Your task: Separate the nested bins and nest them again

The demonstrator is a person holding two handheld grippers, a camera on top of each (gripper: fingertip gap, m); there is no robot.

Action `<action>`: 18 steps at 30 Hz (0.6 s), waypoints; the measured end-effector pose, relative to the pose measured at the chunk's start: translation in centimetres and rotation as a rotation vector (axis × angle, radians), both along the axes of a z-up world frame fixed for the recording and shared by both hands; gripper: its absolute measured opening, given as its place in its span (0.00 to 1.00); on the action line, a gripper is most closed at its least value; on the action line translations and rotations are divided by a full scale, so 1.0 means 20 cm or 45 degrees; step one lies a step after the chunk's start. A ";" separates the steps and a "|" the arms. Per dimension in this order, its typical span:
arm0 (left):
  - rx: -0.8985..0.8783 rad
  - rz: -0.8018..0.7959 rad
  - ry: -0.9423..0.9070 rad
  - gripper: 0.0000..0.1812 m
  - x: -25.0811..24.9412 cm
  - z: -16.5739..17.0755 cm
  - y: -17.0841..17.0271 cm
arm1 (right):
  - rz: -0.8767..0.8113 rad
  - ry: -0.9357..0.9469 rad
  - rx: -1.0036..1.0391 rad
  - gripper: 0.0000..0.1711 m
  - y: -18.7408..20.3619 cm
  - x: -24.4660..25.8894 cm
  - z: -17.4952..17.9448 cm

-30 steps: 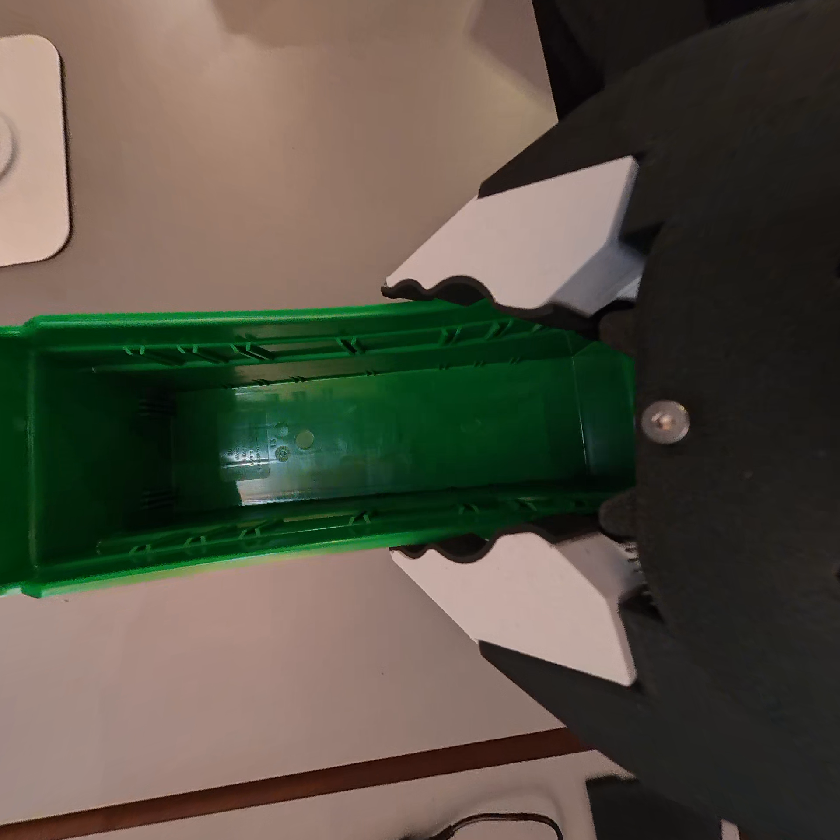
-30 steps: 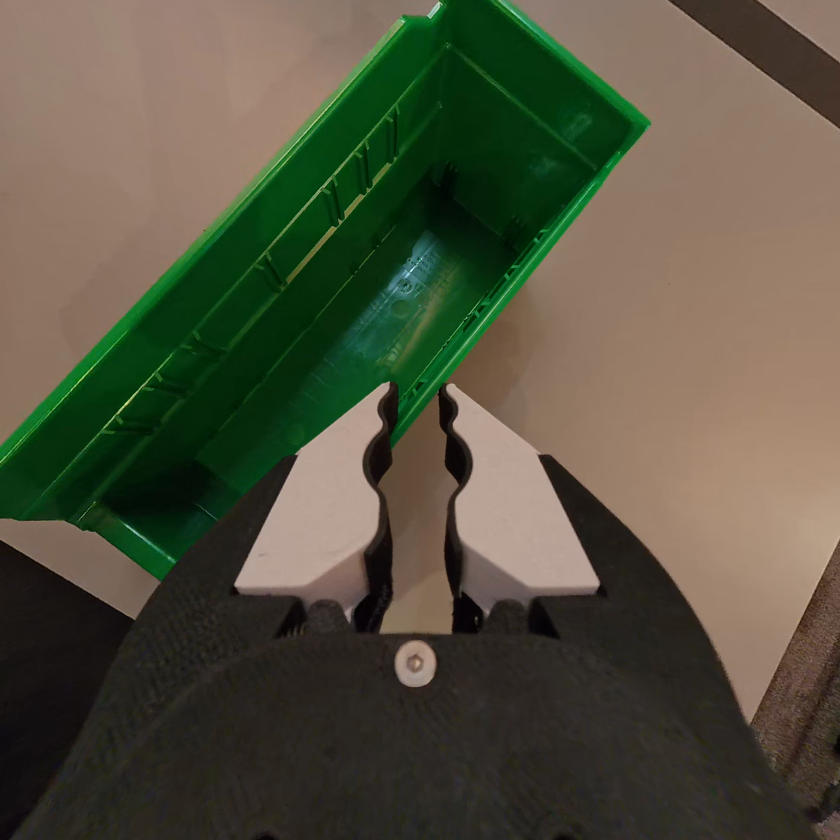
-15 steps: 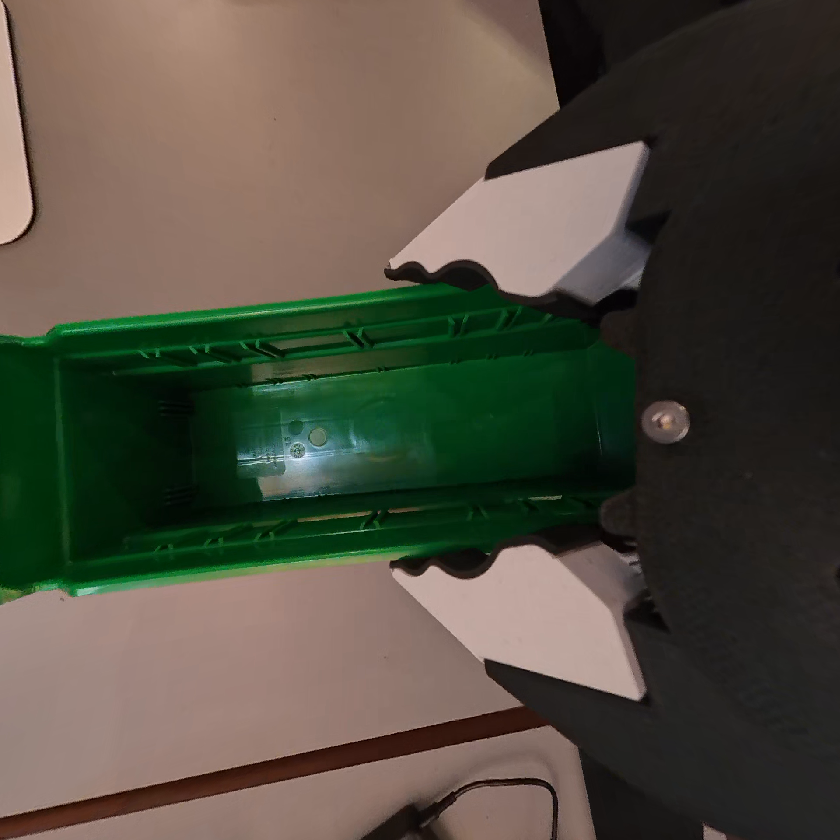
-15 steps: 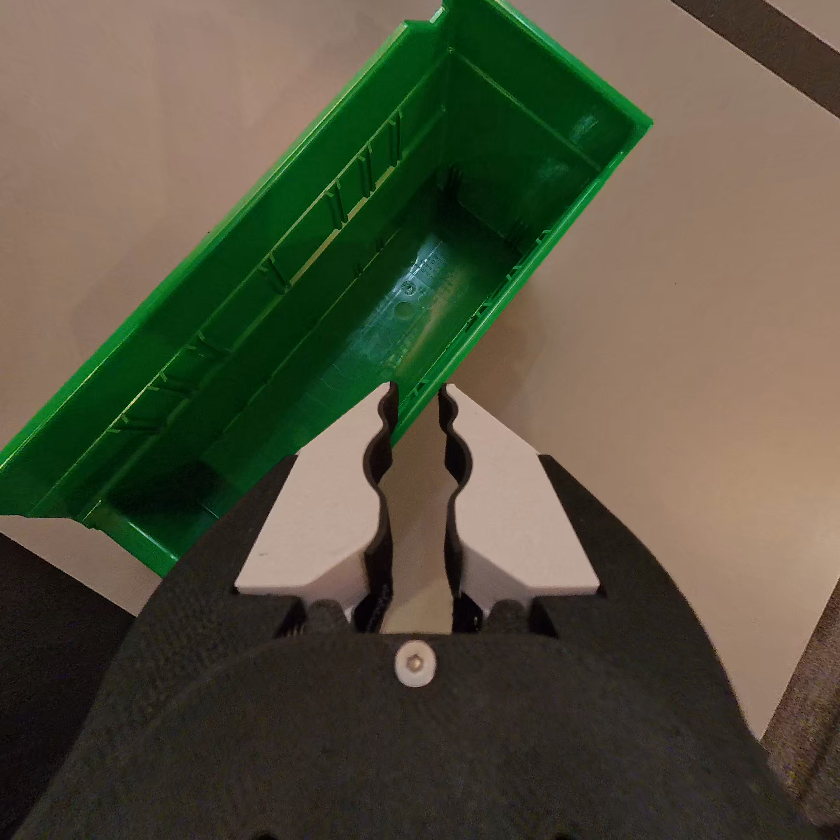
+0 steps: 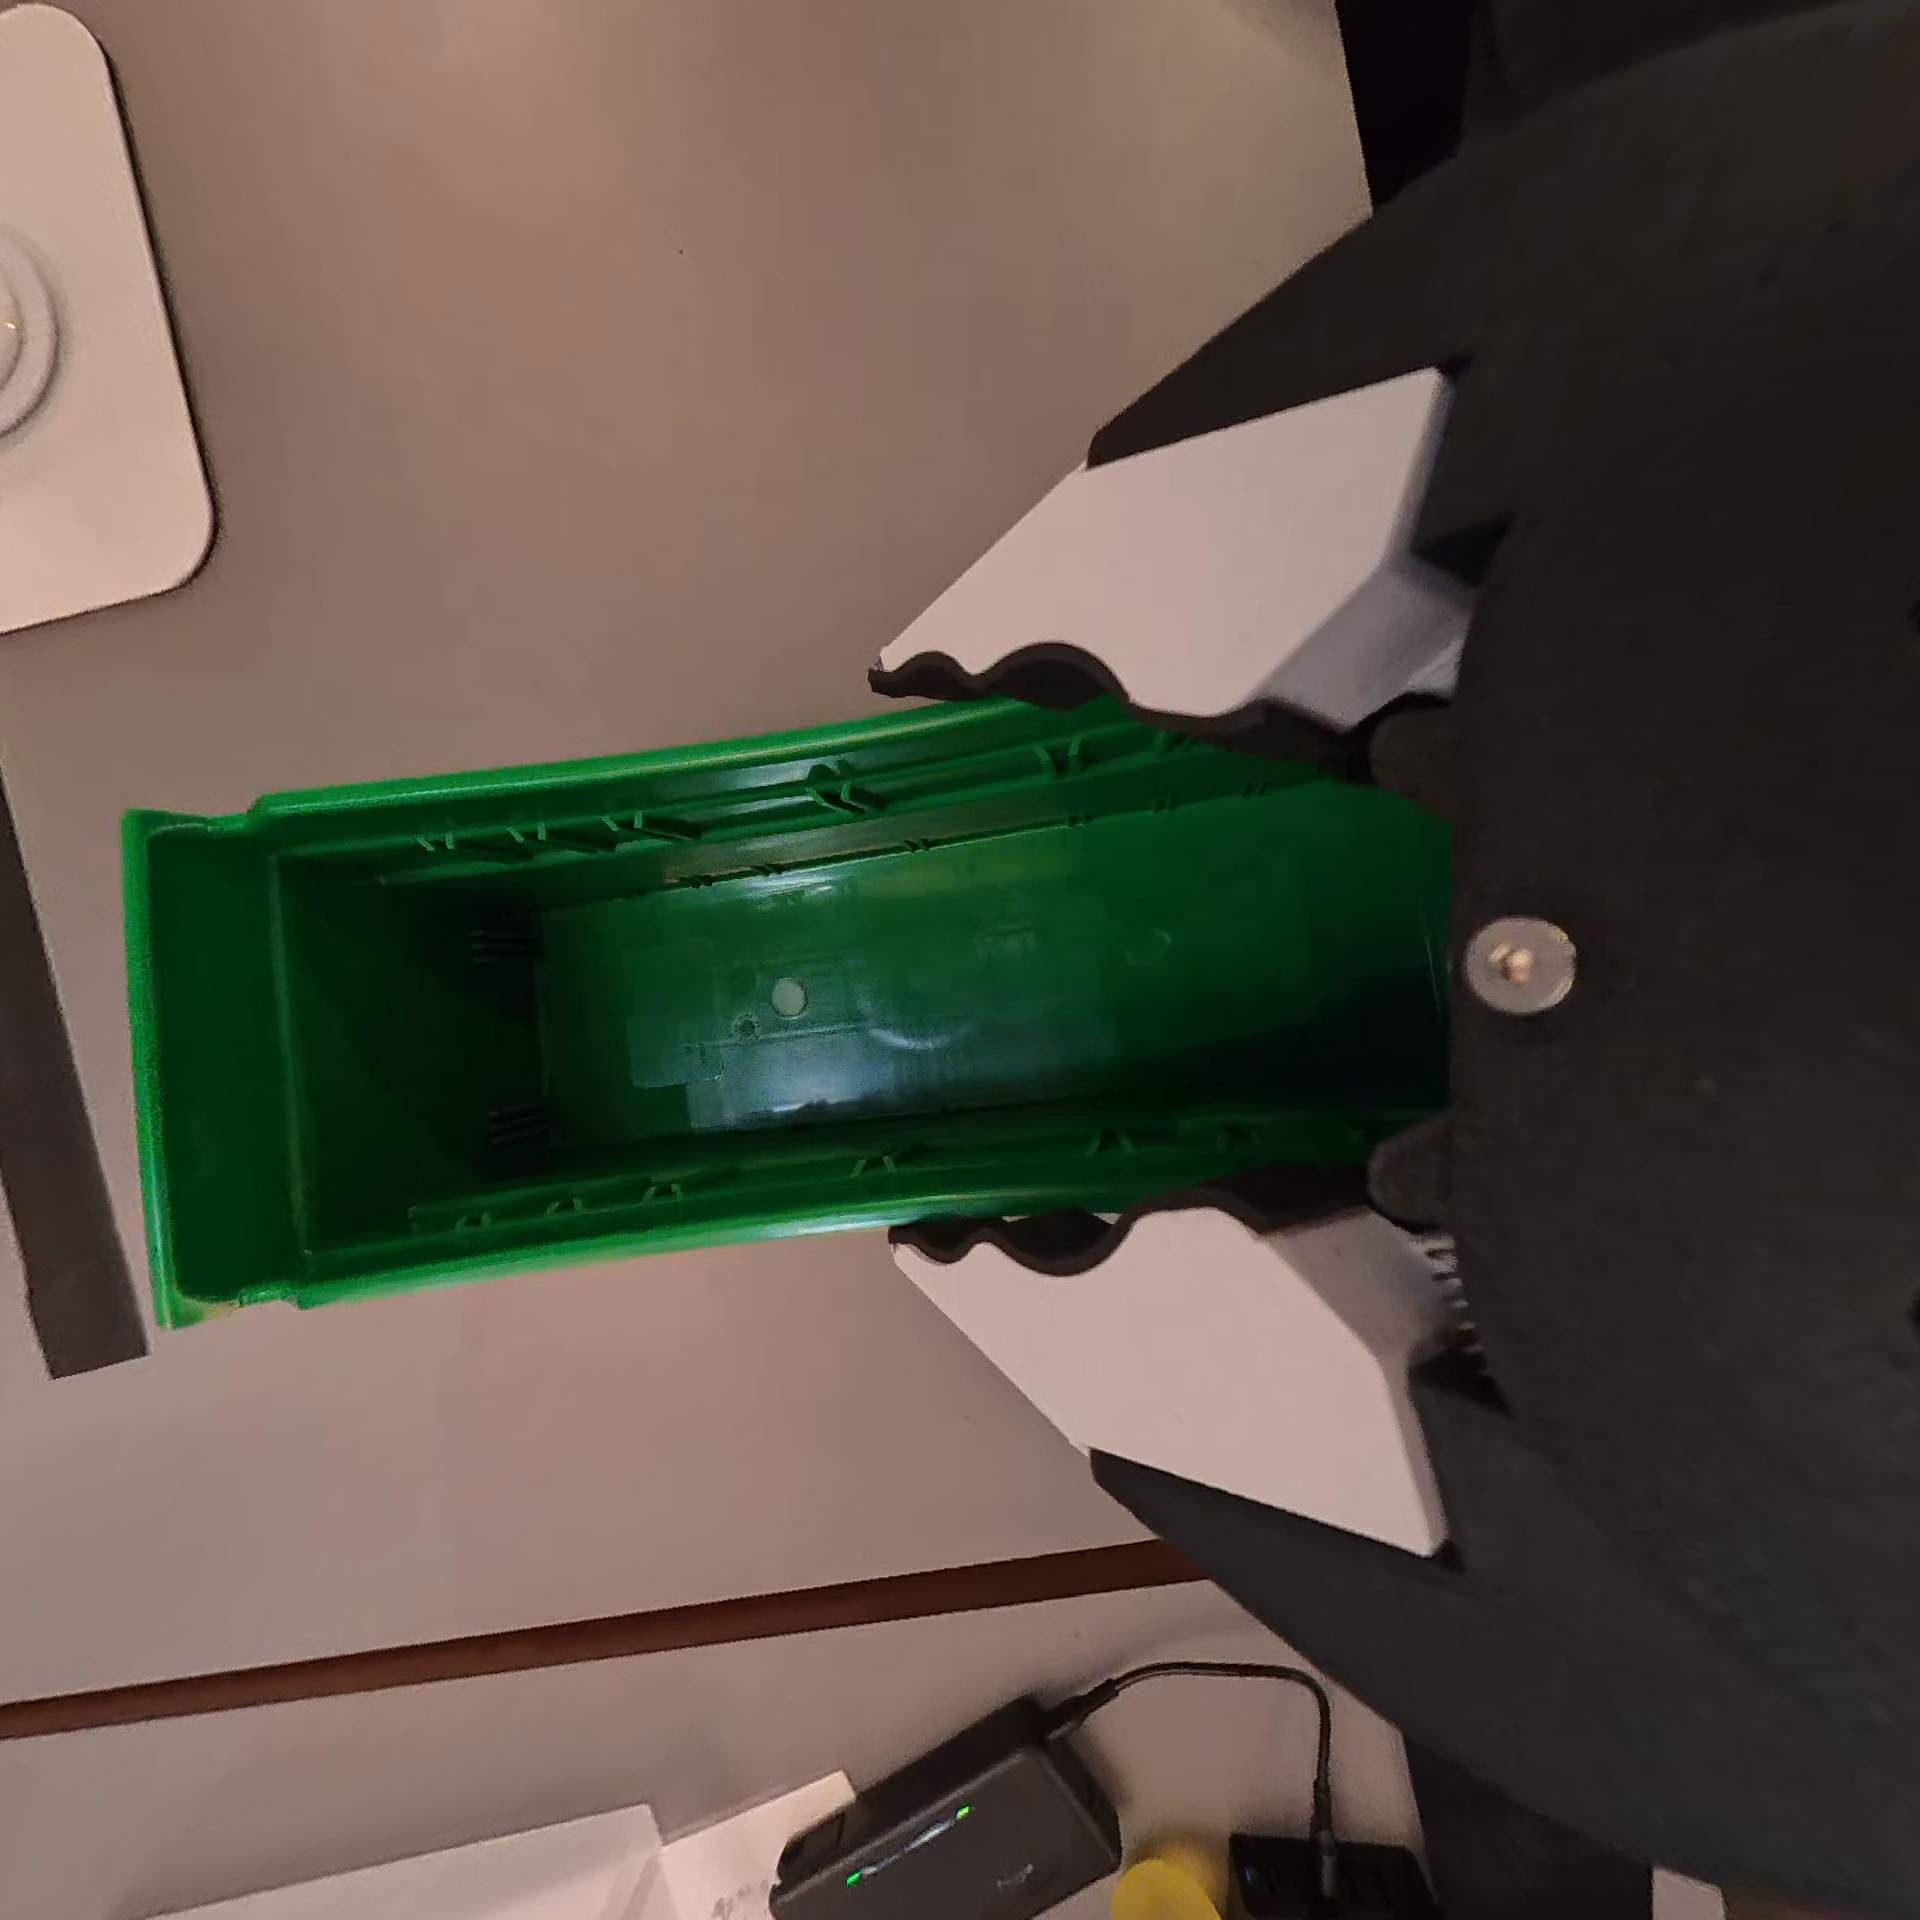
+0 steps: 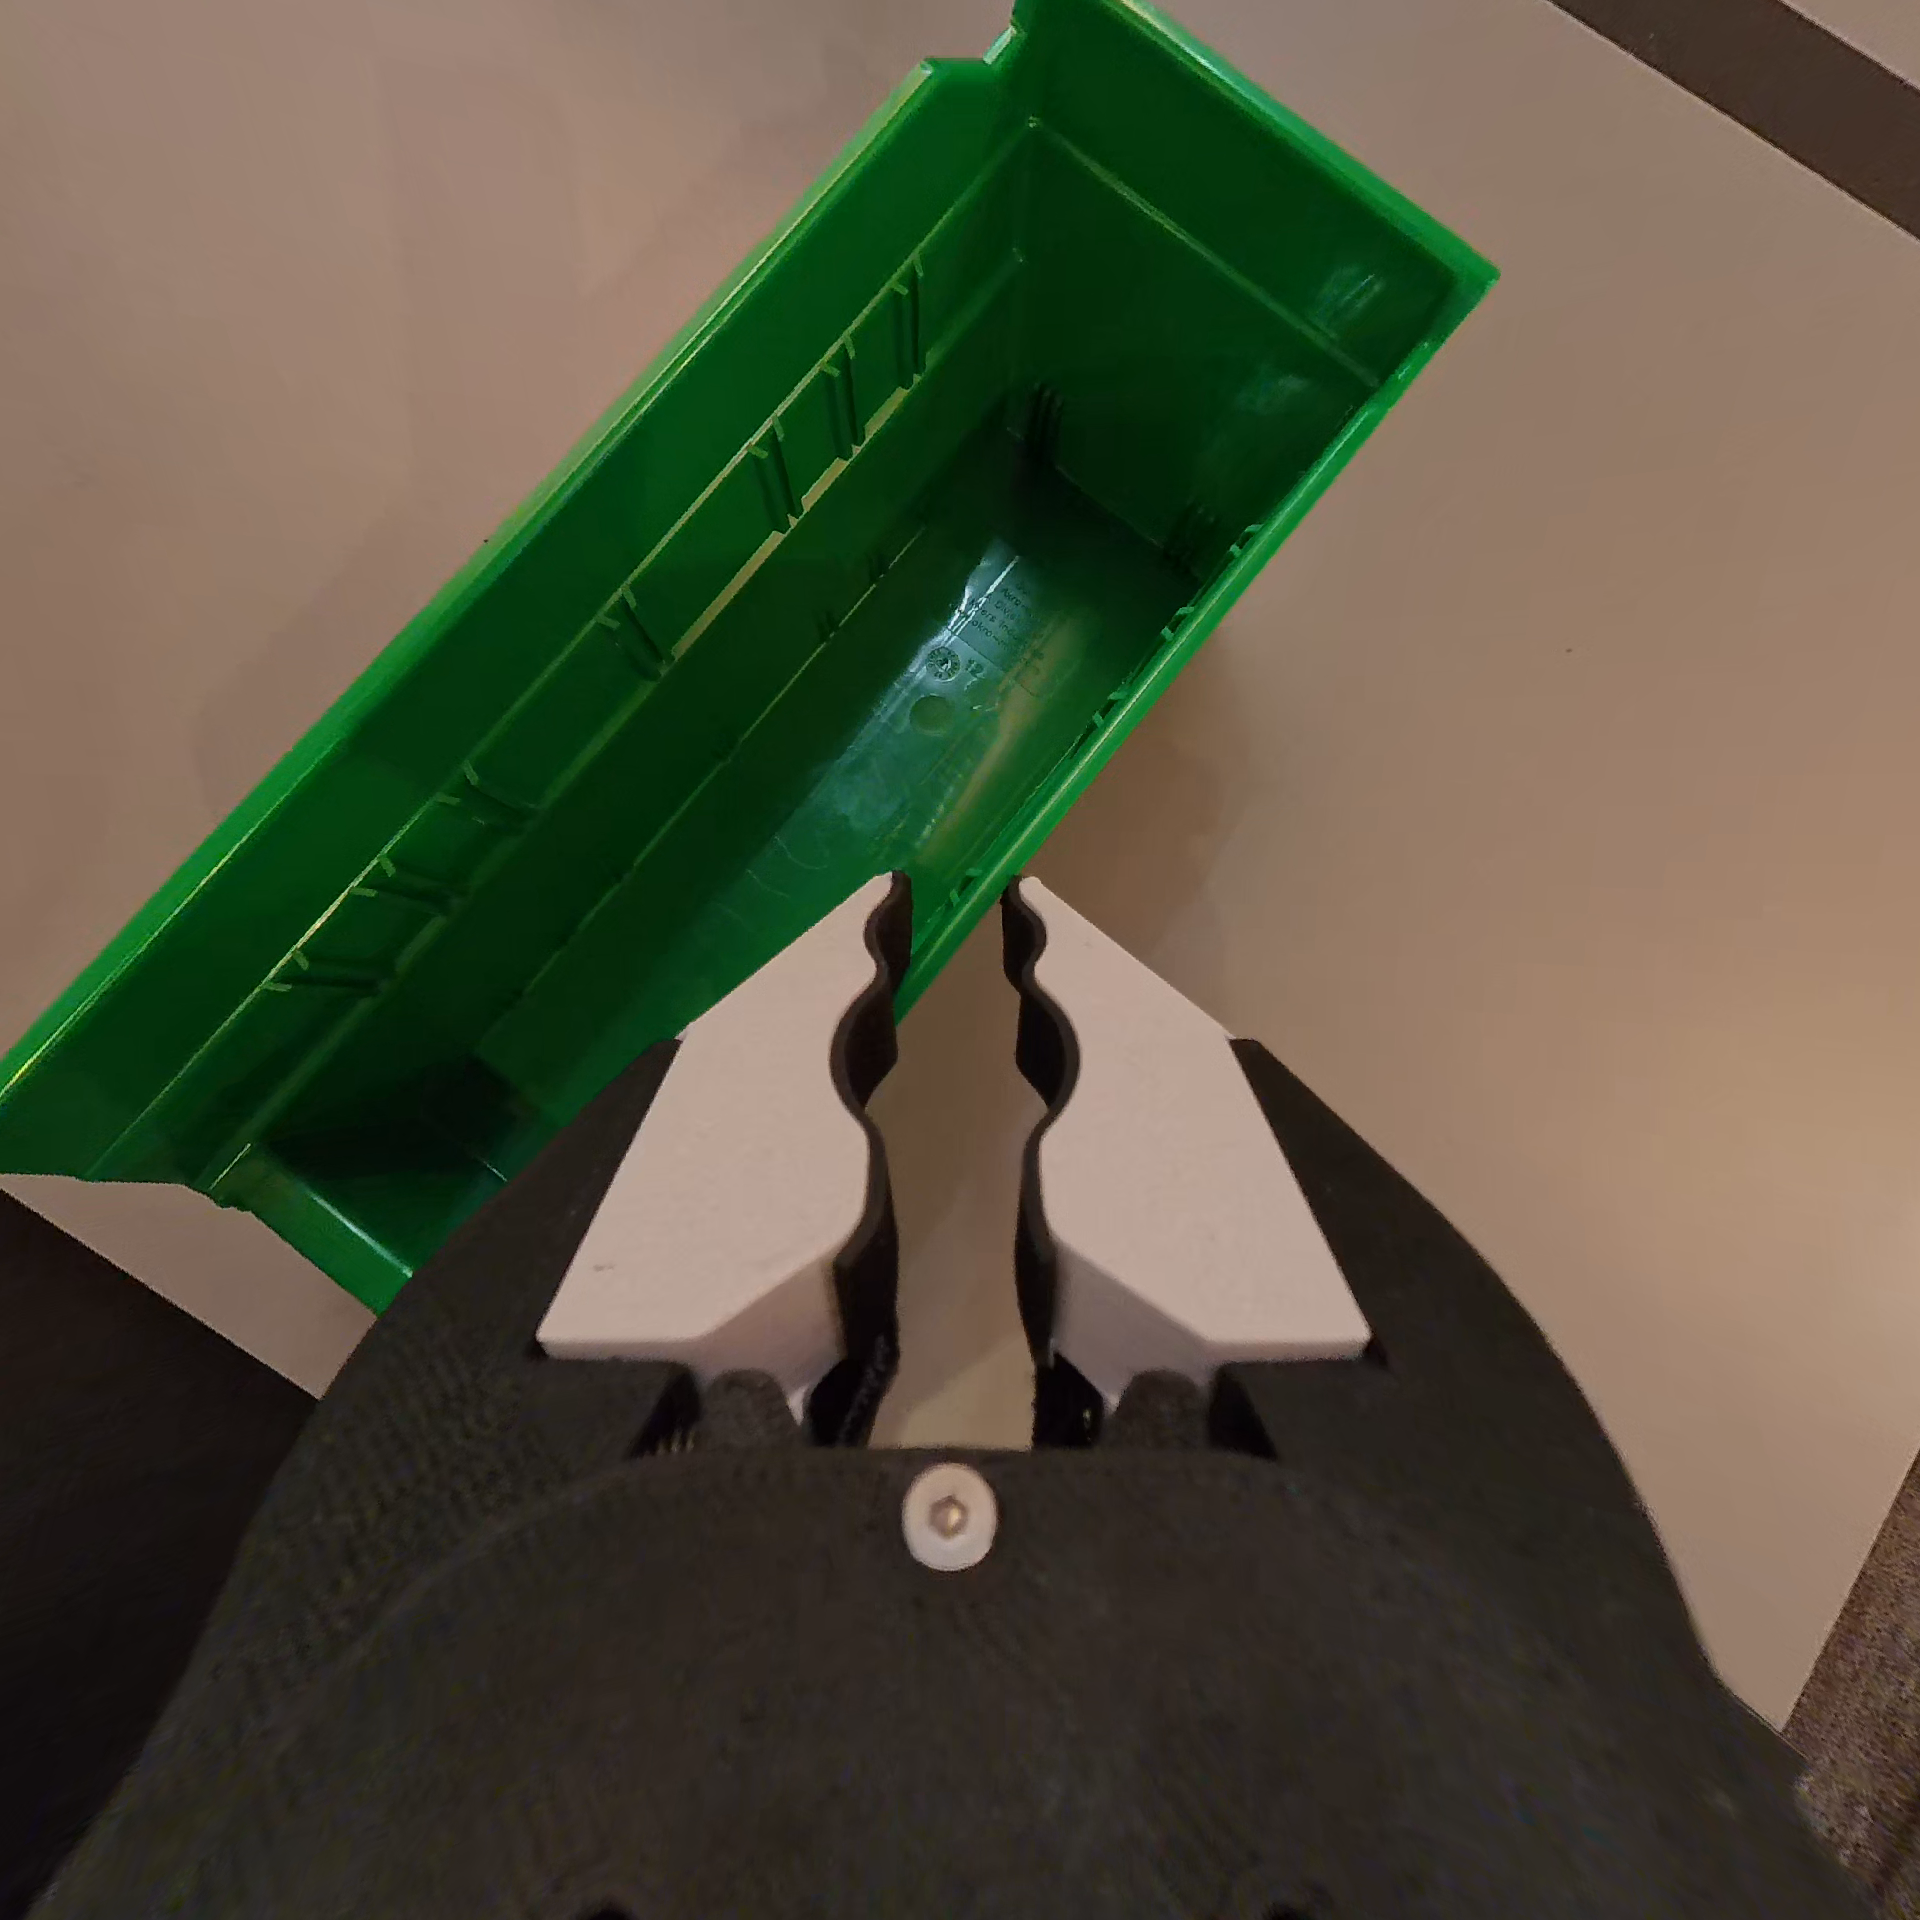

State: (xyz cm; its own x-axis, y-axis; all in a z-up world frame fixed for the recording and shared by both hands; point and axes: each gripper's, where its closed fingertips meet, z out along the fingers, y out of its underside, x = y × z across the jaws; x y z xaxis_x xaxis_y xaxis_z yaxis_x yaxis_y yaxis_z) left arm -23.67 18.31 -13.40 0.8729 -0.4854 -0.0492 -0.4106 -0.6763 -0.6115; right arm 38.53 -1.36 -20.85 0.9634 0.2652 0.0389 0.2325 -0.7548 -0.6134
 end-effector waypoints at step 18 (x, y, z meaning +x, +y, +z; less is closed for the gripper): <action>0.160 0.004 -0.038 0.57 -0.01 0.02 0.06 | 0.013 0.031 0.004 0.09 0.00 -0.02 0.00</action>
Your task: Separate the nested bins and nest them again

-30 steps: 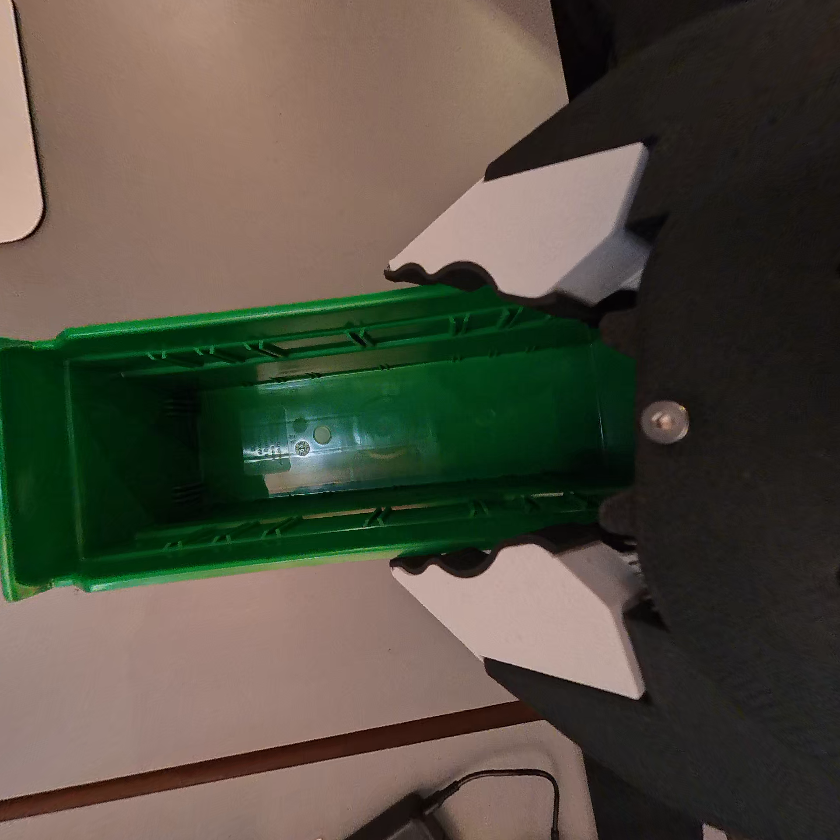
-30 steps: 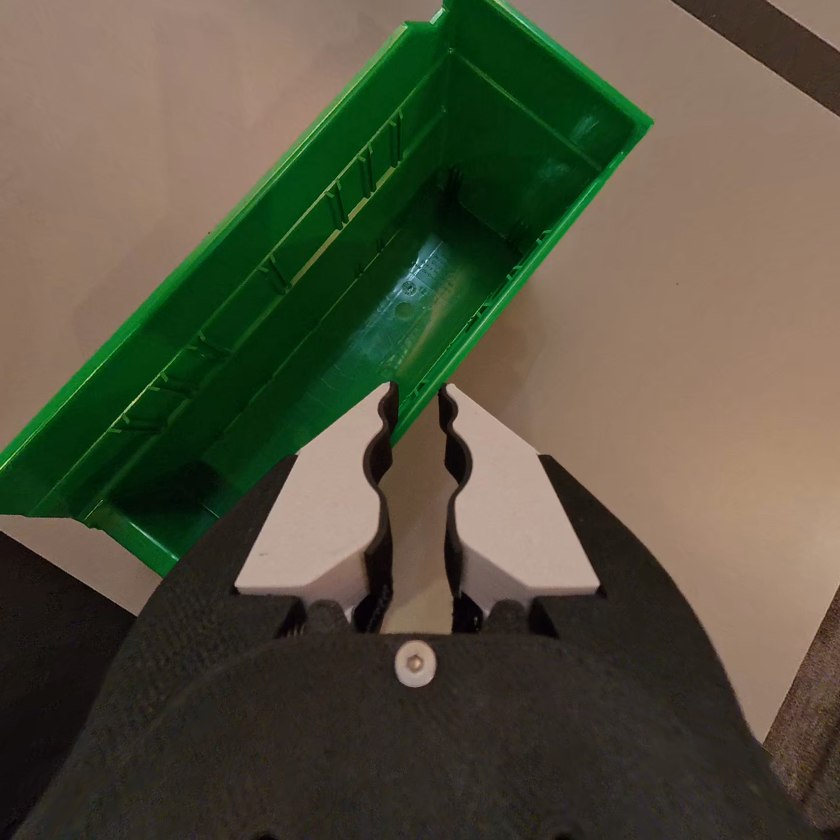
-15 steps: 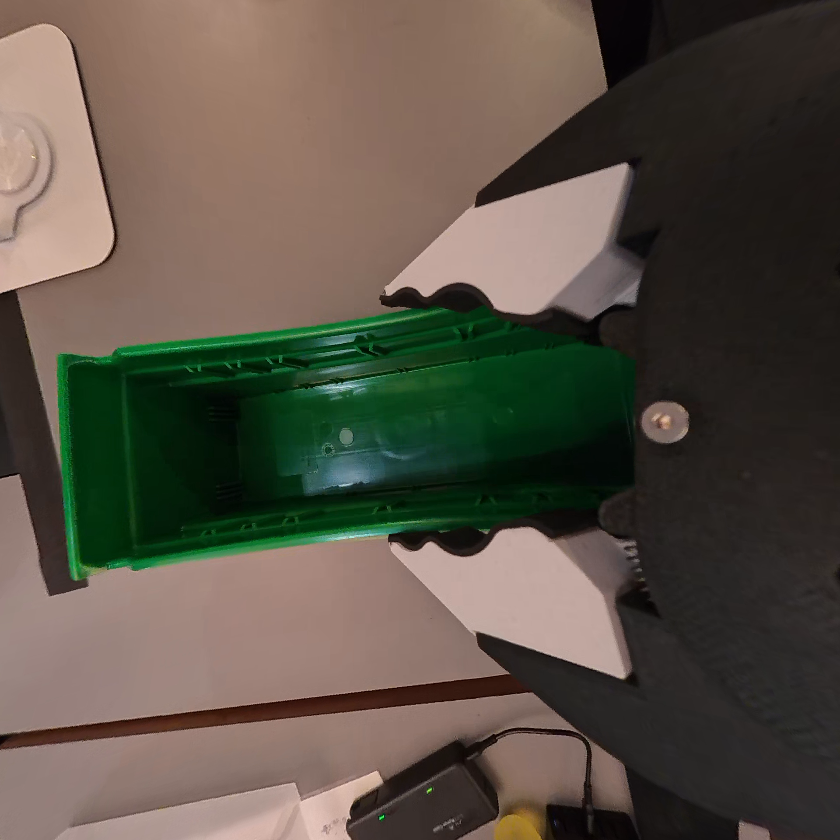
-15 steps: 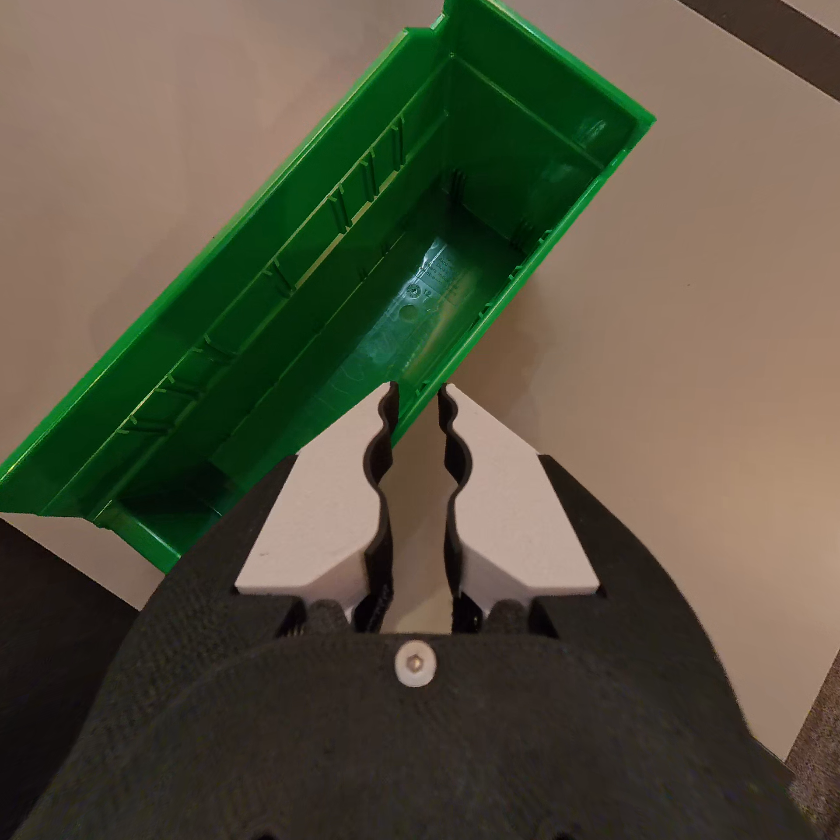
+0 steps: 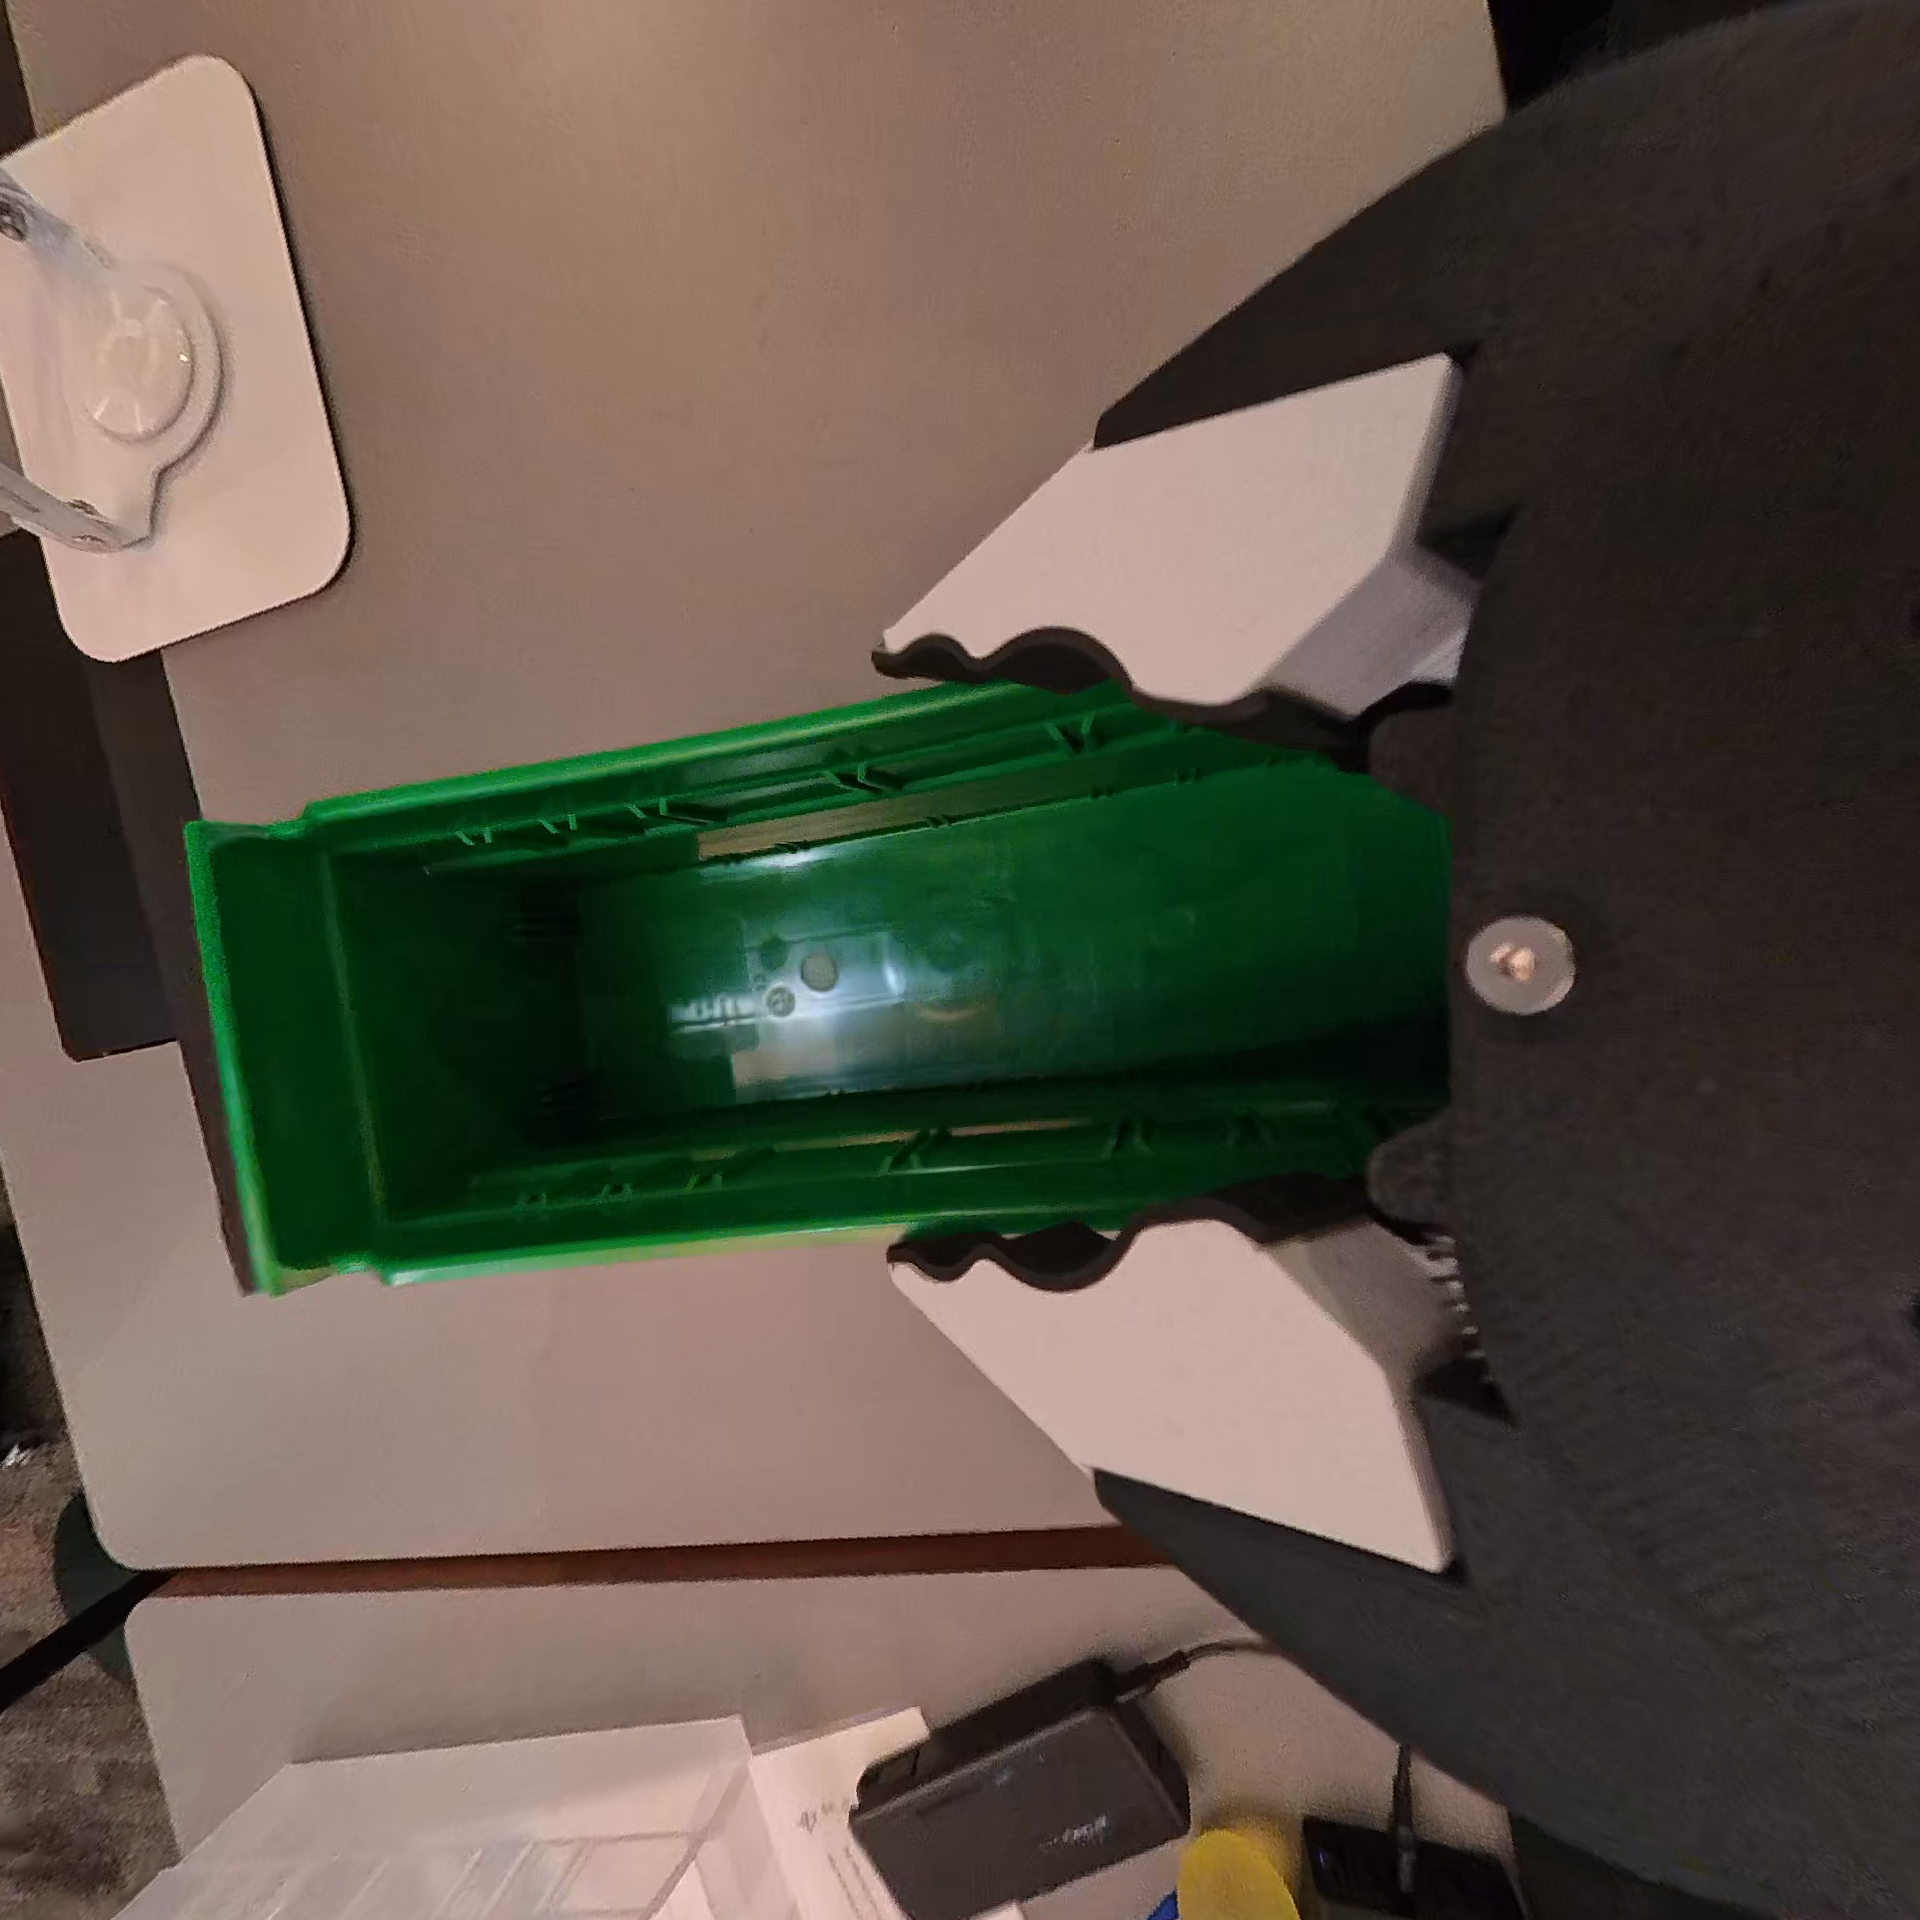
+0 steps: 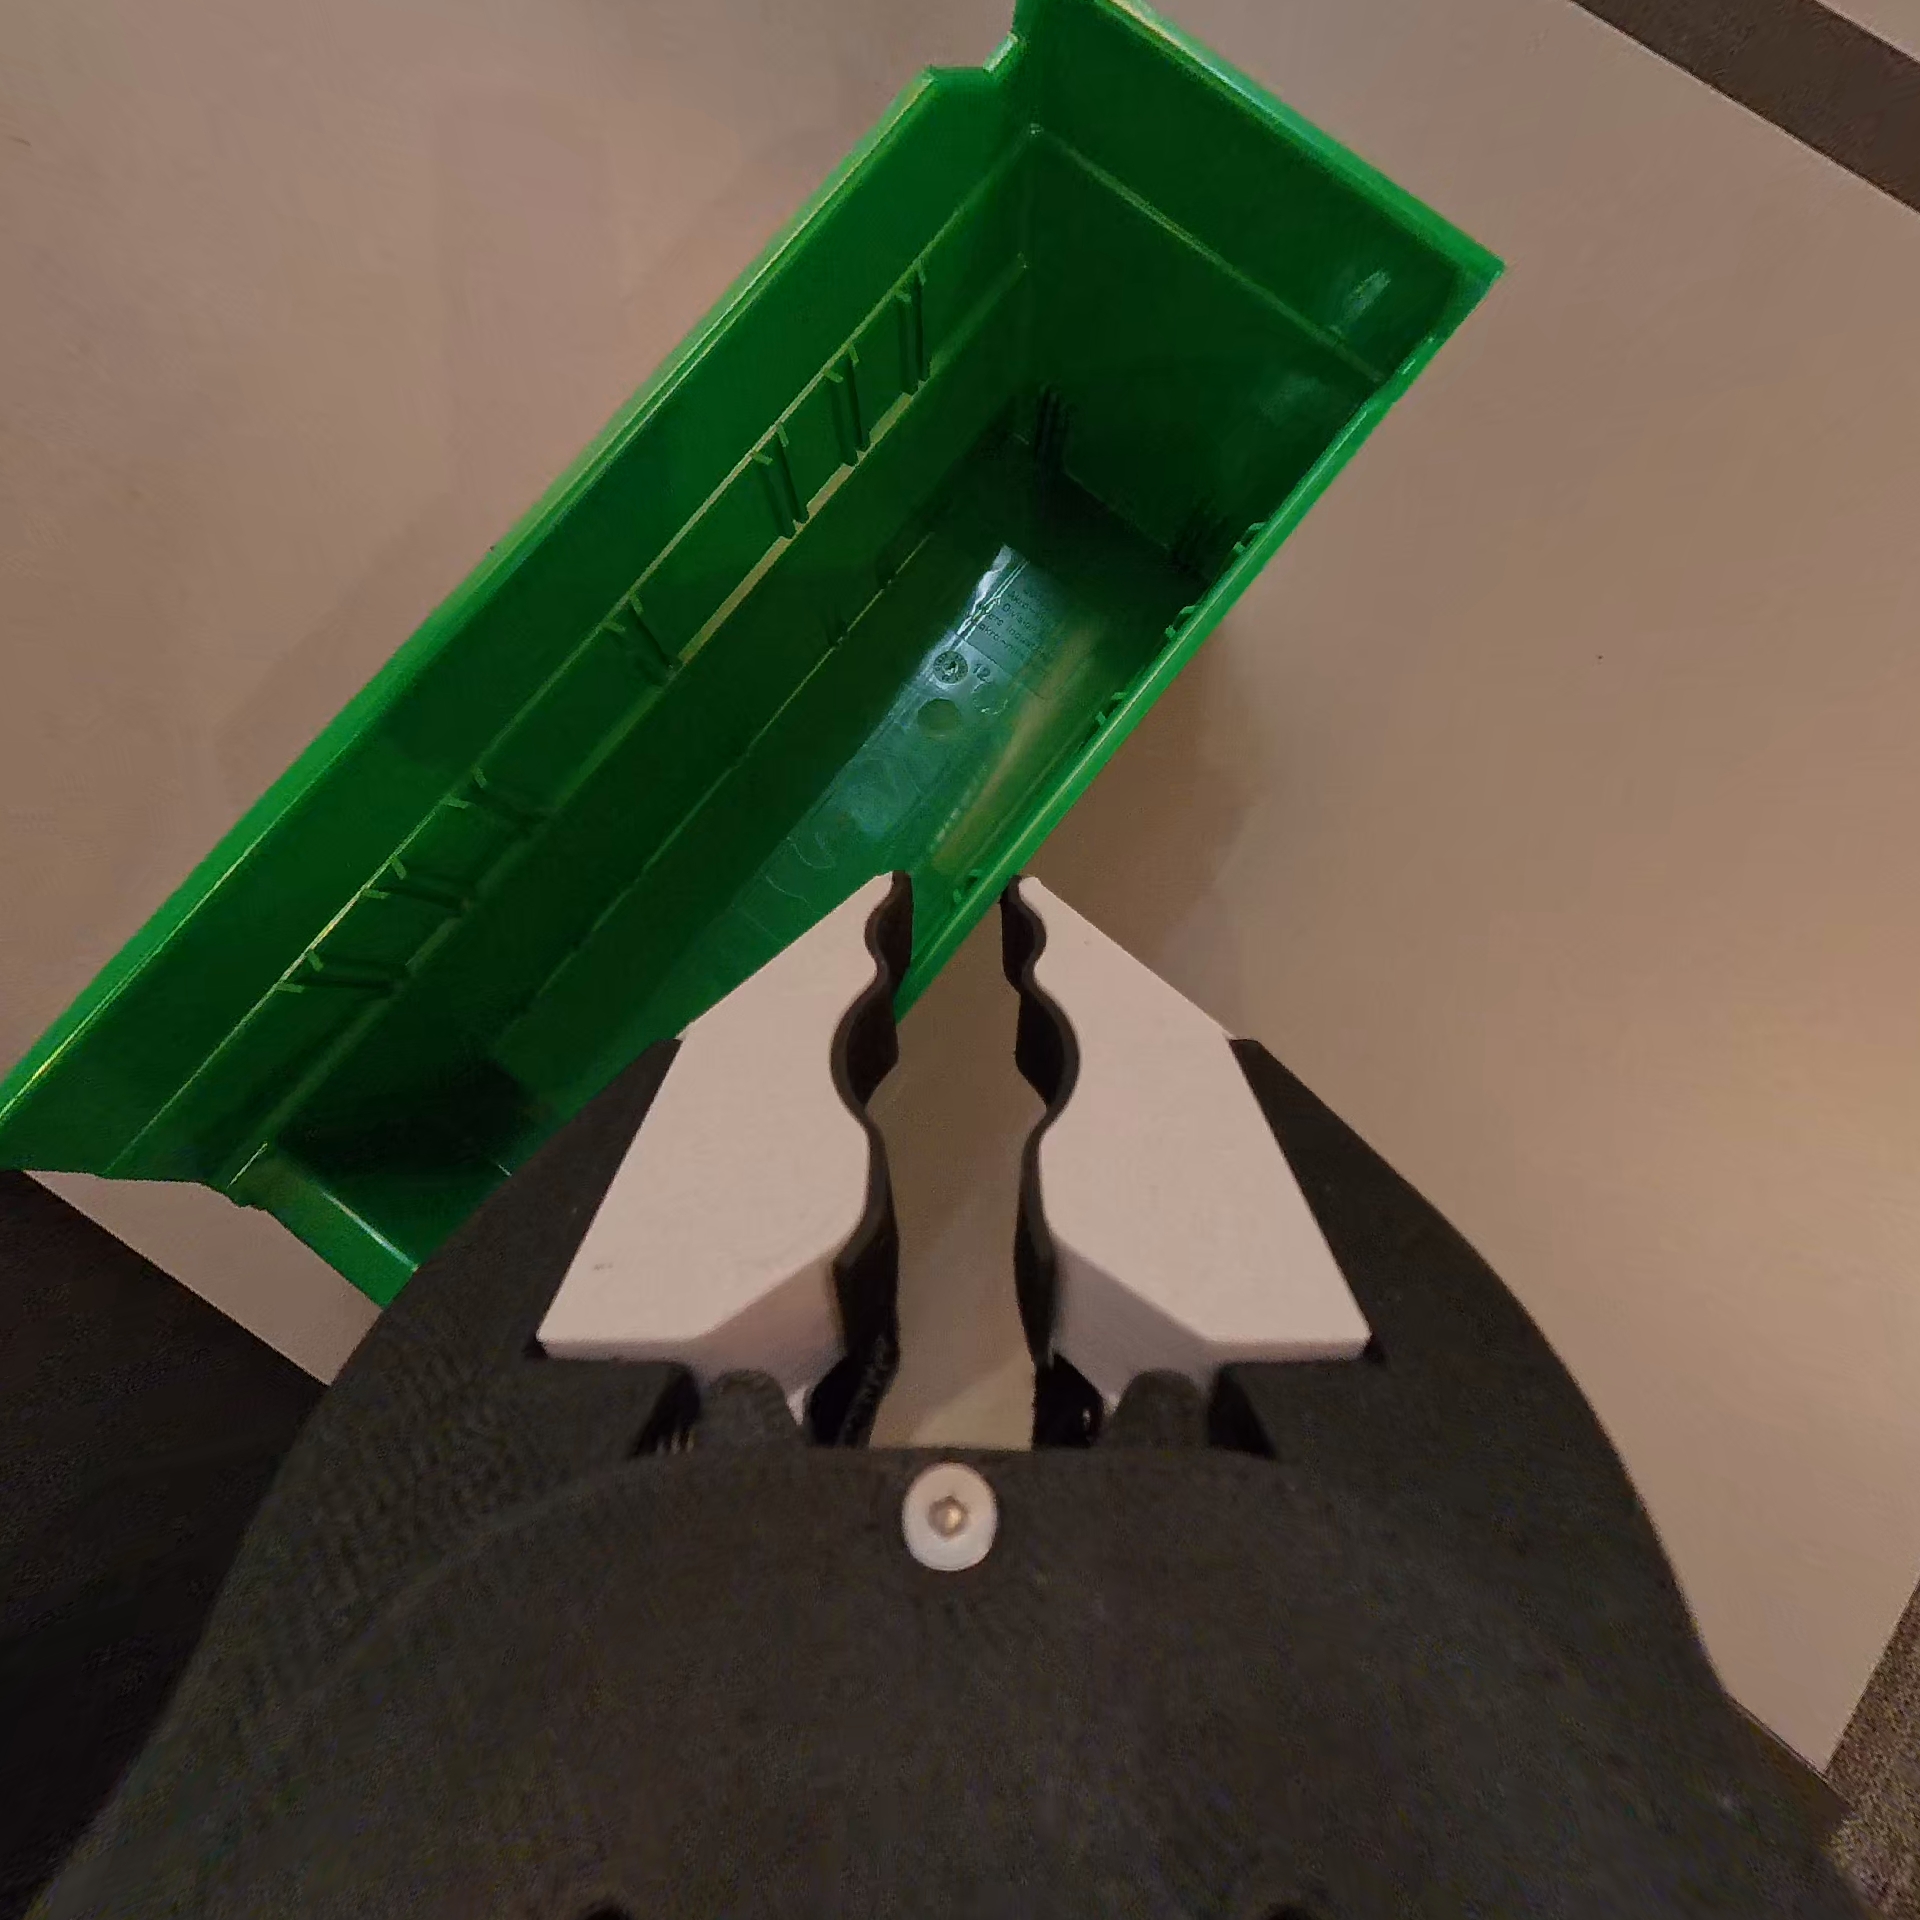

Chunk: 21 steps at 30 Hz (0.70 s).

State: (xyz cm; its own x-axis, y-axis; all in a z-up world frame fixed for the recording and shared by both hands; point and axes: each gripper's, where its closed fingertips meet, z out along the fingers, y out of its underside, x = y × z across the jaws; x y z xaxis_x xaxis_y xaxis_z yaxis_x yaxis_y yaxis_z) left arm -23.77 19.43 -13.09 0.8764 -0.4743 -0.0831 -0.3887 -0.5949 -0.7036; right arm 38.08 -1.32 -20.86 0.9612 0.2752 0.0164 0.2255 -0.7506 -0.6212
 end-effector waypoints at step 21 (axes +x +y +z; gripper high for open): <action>-0.303 0.074 -0.028 0.59 -0.10 -0.10 0.05 | 0.006 0.033 0.006 0.09 0.01 -0.02 0.00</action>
